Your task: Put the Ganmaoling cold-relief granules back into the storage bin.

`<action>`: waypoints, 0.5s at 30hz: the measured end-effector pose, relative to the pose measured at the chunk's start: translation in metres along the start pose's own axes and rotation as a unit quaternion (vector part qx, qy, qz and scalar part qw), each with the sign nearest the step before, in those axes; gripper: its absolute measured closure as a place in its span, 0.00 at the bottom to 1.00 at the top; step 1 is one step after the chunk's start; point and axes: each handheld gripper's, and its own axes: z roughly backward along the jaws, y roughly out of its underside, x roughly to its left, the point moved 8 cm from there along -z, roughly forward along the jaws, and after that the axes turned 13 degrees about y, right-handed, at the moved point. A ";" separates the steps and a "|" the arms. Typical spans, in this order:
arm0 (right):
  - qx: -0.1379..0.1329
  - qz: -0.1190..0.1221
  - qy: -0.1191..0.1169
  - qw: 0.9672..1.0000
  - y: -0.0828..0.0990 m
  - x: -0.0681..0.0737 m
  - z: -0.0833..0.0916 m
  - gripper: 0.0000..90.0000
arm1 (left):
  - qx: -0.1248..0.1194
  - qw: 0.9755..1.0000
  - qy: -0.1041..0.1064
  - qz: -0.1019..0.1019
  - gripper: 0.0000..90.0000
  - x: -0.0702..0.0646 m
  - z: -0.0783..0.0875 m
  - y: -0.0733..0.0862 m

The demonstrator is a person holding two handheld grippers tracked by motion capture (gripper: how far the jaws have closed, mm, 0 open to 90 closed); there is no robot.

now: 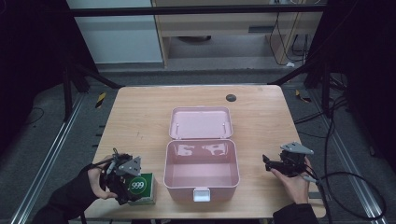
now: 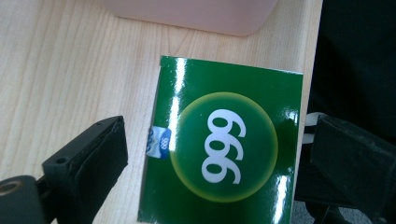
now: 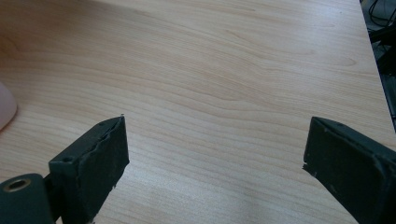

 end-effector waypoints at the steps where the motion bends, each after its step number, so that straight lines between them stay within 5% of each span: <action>1: 0.000 -0.001 0.000 1.000 0.000 0.000 0.000 0.07 | -0.001 1.000 -0.001 0.001 0.04 0.000 -0.001 0.000; 15: 0.013 0.005 -0.005 1.000 0.004 0.002 -0.003 0.06 | -0.006 1.000 0.010 -0.002 0.06 0.004 -0.025 0.007</action>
